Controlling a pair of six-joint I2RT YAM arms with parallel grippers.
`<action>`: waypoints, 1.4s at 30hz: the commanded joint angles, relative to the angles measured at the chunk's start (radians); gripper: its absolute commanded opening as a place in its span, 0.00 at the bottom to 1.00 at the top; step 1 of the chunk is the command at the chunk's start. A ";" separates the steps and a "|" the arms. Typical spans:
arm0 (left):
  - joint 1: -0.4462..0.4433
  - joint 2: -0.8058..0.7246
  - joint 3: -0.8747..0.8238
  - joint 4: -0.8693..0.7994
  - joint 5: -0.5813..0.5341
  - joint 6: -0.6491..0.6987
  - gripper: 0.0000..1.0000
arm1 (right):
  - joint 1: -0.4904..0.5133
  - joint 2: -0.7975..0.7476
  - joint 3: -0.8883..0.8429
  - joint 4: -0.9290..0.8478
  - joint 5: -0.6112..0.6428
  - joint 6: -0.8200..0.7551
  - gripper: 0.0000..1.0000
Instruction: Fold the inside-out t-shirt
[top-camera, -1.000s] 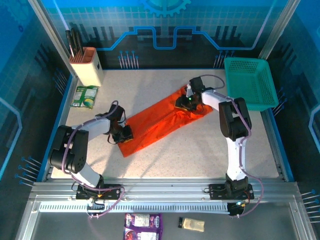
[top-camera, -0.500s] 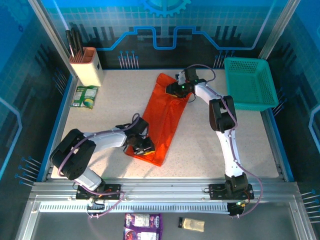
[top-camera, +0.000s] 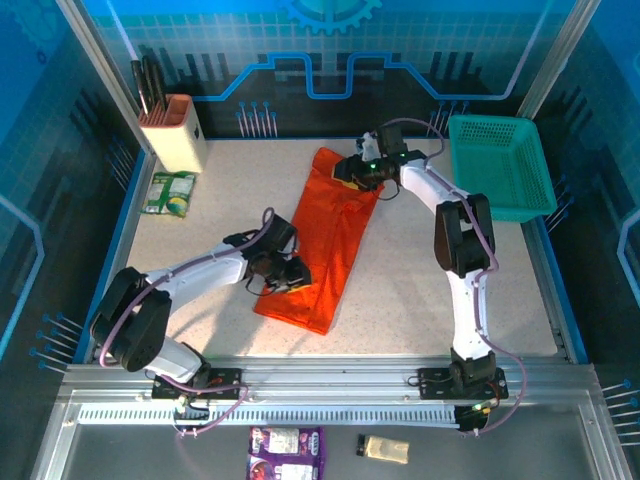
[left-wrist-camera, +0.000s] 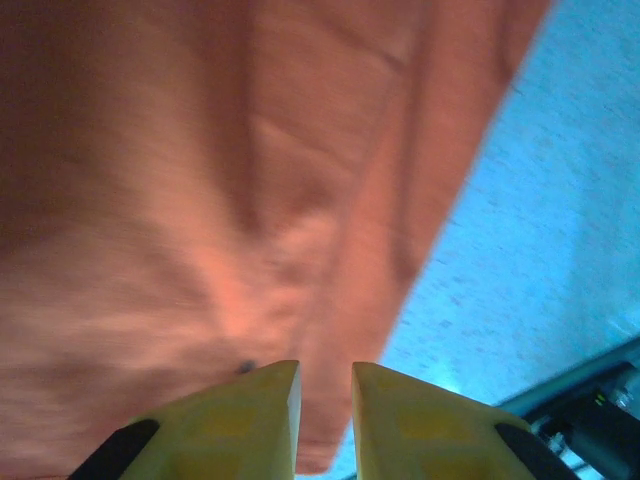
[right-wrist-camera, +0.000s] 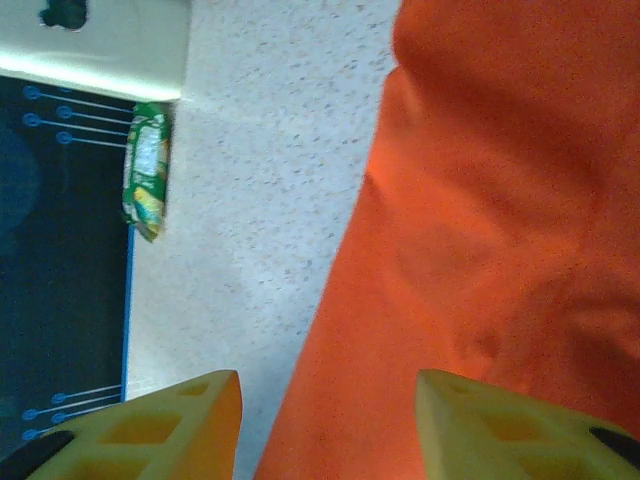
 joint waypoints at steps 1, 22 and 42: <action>0.080 -0.014 -0.047 -0.129 -0.064 0.108 0.20 | 0.033 0.014 -0.061 0.069 -0.060 0.077 0.50; -0.086 0.018 -0.231 0.108 0.077 -0.097 0.17 | -0.019 0.294 0.269 -0.167 0.002 -0.054 0.49; -0.040 0.025 -0.087 -0.002 0.044 0.051 0.15 | 0.239 -0.524 -0.738 0.083 -0.009 0.077 0.50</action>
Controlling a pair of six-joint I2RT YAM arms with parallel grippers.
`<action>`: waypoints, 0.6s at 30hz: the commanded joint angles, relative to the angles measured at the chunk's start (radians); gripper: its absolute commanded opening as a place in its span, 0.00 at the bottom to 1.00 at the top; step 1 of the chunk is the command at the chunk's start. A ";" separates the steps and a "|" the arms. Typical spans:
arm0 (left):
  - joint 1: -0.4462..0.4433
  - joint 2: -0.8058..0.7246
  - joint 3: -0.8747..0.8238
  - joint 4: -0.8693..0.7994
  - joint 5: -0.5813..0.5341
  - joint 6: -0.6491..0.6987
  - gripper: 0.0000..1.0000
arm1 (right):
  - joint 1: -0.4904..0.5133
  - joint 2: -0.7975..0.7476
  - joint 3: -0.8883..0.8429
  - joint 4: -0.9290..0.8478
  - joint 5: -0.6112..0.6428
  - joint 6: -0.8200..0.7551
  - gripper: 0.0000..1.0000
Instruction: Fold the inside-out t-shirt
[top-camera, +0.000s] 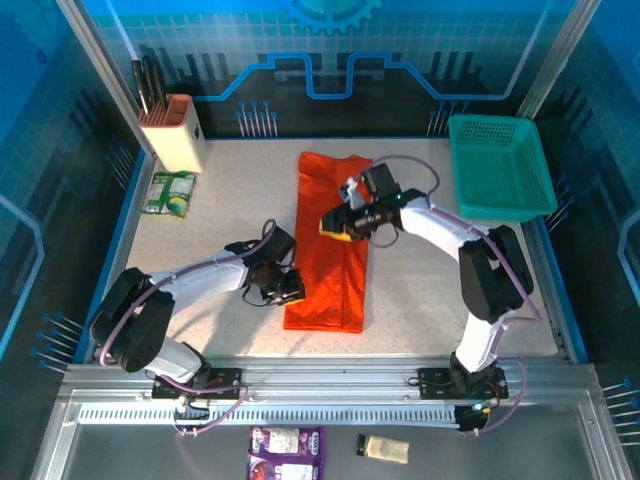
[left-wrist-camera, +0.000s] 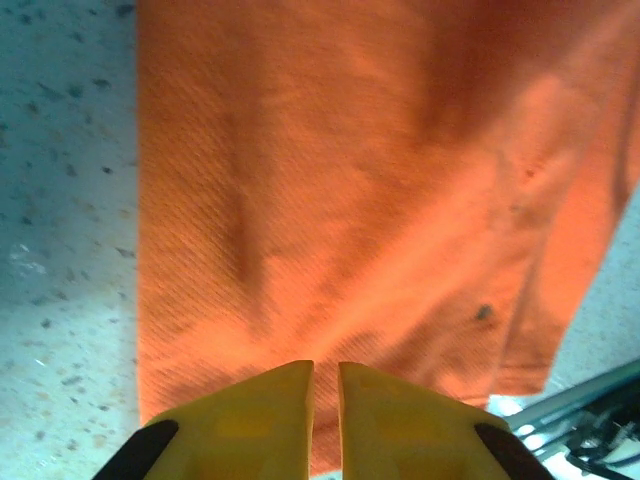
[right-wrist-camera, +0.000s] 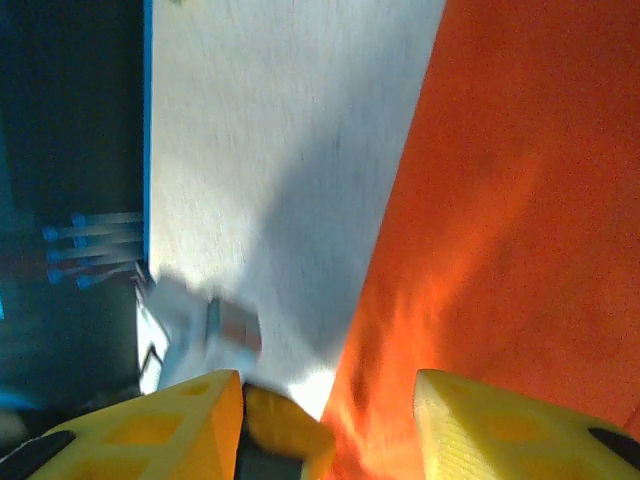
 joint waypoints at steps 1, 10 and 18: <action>0.005 0.026 -0.025 0.023 0.057 0.033 0.15 | 0.062 -0.082 -0.178 0.082 0.010 0.078 0.50; 0.006 0.063 -0.112 0.060 0.063 0.015 0.13 | 0.243 -0.179 -0.492 0.306 0.000 0.258 0.50; 0.005 0.048 -0.128 0.053 0.052 0.005 0.13 | 0.295 -0.106 -0.603 0.323 0.071 0.294 0.49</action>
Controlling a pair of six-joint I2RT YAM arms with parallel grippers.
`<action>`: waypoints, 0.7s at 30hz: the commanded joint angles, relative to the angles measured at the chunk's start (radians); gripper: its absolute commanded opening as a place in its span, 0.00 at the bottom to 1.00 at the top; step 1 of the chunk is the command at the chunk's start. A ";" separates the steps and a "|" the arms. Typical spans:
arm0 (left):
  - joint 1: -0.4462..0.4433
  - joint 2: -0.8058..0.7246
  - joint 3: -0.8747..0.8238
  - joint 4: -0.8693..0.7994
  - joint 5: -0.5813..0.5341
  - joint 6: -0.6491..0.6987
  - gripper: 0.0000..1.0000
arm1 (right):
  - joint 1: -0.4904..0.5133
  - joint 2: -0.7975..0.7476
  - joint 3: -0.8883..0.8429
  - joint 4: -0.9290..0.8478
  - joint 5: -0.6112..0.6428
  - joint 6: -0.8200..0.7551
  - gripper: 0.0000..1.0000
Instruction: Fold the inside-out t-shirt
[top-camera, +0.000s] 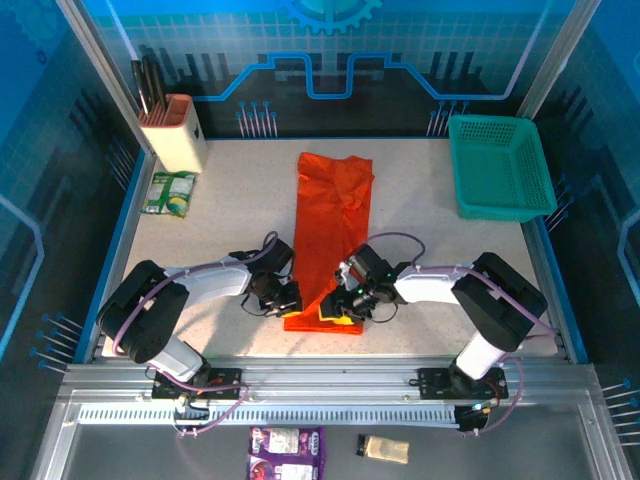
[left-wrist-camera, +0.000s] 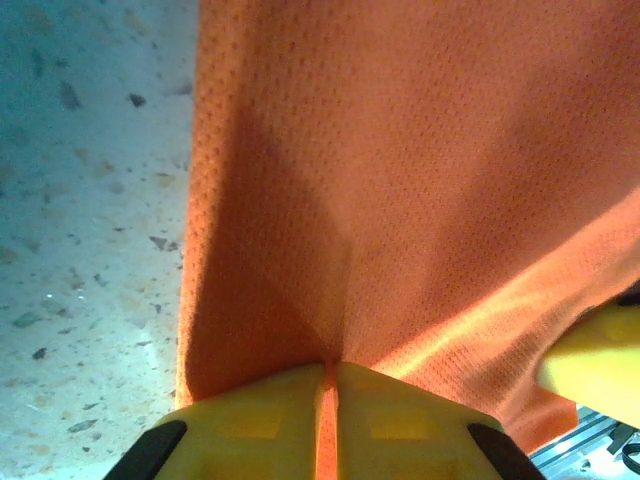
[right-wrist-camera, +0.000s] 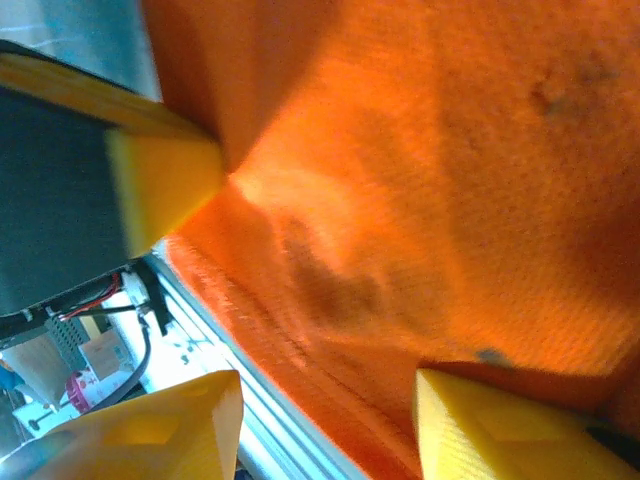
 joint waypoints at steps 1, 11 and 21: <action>0.002 -0.012 -0.032 -0.029 -0.007 -0.005 0.13 | 0.021 0.030 -0.038 -0.009 0.058 0.027 0.49; -0.040 -0.119 -0.006 -0.047 0.065 -0.020 0.14 | 0.036 -0.136 0.021 -0.115 0.062 0.007 0.50; -0.045 -0.057 -0.113 -0.015 0.069 -0.022 0.12 | 0.045 -0.044 -0.086 0.073 -0.009 0.093 0.49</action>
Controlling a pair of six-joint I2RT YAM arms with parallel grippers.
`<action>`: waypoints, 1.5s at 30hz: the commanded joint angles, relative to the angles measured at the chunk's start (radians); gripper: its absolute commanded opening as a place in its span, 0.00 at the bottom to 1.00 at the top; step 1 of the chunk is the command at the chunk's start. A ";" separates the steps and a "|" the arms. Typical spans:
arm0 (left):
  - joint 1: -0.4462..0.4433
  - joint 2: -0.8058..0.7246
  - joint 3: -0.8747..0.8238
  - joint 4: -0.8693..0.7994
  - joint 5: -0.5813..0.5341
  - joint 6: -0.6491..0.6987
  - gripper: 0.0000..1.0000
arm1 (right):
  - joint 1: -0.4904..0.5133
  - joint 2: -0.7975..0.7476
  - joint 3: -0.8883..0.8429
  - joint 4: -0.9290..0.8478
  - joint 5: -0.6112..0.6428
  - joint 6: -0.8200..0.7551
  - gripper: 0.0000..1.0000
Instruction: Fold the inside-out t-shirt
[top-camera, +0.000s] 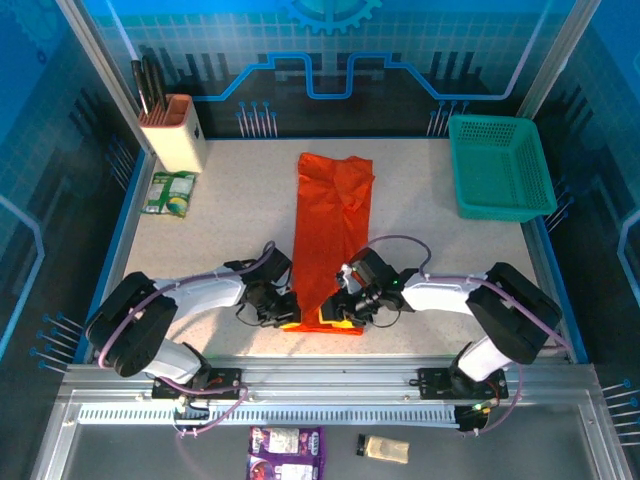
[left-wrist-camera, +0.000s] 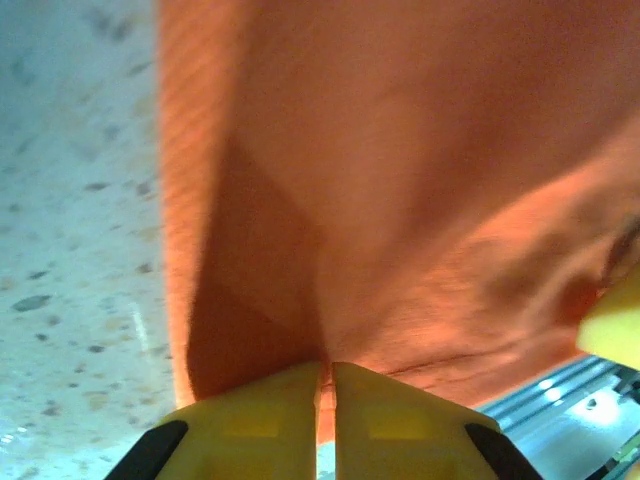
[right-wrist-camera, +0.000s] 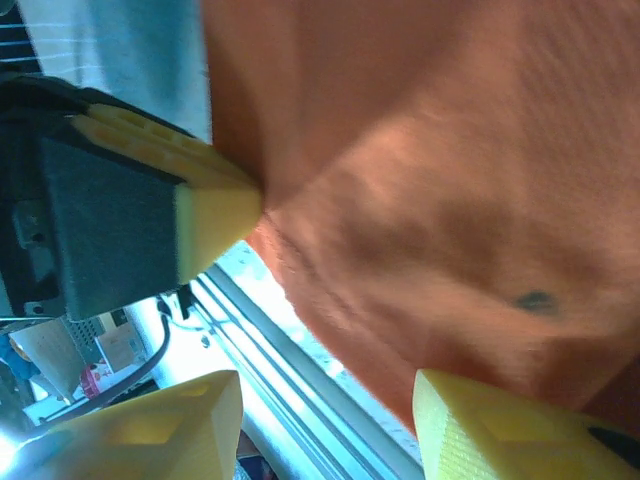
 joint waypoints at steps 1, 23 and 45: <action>-0.005 0.030 -0.035 -0.004 0.016 -0.019 0.12 | 0.014 0.051 -0.023 -0.025 0.024 0.027 0.49; 0.019 -0.161 0.031 -0.158 -0.111 -0.015 0.13 | -0.052 -0.293 -0.074 -0.473 0.212 -0.046 0.42; 0.021 -0.116 0.004 -0.159 -0.088 0.010 0.24 | -0.059 -0.197 -0.115 -0.323 0.167 -0.021 0.14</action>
